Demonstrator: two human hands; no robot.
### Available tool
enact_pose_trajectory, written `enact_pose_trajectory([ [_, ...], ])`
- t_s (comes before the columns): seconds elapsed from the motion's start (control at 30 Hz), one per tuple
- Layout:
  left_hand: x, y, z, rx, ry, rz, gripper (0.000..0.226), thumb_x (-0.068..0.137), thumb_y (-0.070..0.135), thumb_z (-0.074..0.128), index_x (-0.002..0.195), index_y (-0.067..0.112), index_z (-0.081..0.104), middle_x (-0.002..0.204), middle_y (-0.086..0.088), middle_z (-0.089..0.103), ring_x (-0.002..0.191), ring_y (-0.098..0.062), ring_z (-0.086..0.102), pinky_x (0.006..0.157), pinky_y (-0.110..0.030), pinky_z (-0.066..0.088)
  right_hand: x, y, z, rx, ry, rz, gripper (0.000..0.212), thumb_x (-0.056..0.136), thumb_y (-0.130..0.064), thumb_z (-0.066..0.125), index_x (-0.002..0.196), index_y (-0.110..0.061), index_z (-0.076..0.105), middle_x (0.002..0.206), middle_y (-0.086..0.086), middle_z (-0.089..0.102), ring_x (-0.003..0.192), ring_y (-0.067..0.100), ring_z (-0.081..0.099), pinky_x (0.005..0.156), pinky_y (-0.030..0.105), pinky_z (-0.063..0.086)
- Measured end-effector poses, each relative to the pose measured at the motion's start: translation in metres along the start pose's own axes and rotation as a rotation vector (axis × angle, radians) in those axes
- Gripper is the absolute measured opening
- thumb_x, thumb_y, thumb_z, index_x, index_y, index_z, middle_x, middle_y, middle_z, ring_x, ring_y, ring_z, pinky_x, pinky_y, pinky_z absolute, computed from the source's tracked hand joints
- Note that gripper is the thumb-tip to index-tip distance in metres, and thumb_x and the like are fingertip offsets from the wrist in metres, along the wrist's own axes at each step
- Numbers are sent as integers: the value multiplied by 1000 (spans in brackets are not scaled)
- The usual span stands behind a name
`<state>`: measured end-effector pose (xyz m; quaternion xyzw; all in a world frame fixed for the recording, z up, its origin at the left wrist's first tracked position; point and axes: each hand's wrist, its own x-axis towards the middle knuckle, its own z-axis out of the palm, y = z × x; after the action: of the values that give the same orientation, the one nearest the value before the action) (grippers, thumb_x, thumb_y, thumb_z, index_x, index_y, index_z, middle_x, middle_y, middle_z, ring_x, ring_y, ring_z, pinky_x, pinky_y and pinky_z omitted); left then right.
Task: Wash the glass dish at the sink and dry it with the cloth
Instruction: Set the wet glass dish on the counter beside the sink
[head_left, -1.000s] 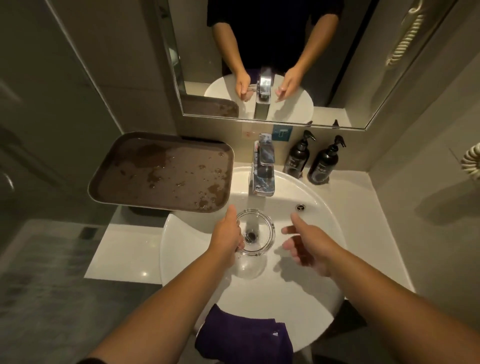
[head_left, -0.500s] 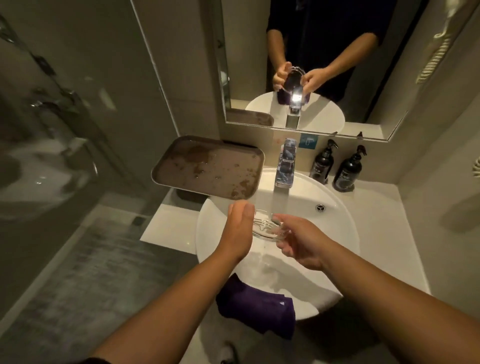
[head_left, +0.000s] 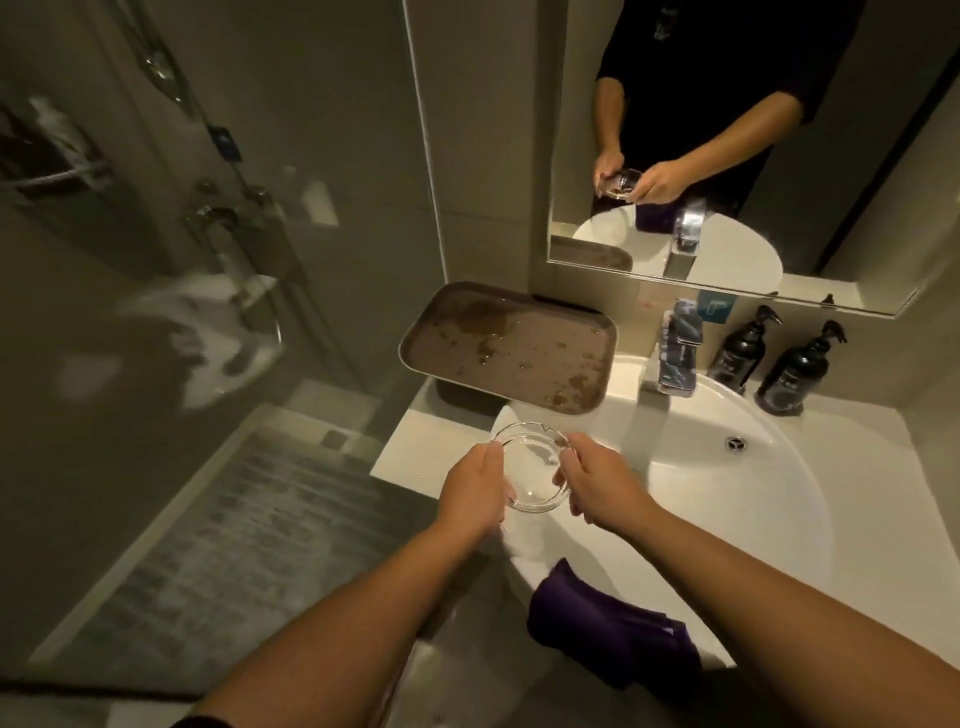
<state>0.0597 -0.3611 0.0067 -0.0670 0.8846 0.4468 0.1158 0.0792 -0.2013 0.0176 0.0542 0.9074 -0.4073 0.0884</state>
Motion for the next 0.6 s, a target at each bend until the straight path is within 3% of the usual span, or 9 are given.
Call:
enact_pose_trajectory([
  [0.13,33,-37,-36,43,-1,-2,38,100,30,28,85,12,58,98,-15,69,93,-32,61,88,-39,49,33,-22,42,-137,-11,-8,34,104,-28,32,123,-14,56,107,11,70,84,25,63,79,37,51],
  [0.27,68,-71,-65,109,3,-6,44,102,33,26,99,8,62,106,-14,68,99,-33,60,90,-38,48,66,-49,83,-134,2,23,36,105,-27,32,130,-15,55,123,12,66,104,29,63,89,37,49],
  [0.33,86,-86,-76,73,7,-9,43,102,32,27,101,8,62,107,-16,67,100,-33,60,89,-38,47,81,-64,103,-33,14,77,34,105,-28,32,131,-19,52,118,10,66,90,26,67,76,36,57],
  [0.4,102,-99,-83,31,20,-8,40,104,32,29,106,7,61,107,-15,67,100,-32,60,86,-37,45,97,-72,122,66,10,156,33,105,-28,33,133,-22,49,111,8,65,72,23,68,54,27,56],
  [0.43,111,-107,-85,18,33,-6,38,104,33,30,109,9,59,107,-14,67,100,-32,60,85,-37,45,106,-75,132,100,13,197,33,105,-28,34,134,-23,48,110,6,65,68,23,68,50,25,55],
  [0.53,124,-122,-86,68,59,0,34,104,35,30,114,12,53,104,-16,67,96,-35,62,79,-38,47,123,-74,152,164,27,267,32,103,-29,38,132,-25,52,106,5,67,68,27,70,53,35,61],
  [0.6,134,-132,-84,151,46,-9,35,105,36,28,112,12,52,102,-18,67,93,-36,62,75,-37,45,134,-69,164,136,18,293,33,103,-25,40,134,-25,51,109,6,68,74,27,70,52,31,59],
])
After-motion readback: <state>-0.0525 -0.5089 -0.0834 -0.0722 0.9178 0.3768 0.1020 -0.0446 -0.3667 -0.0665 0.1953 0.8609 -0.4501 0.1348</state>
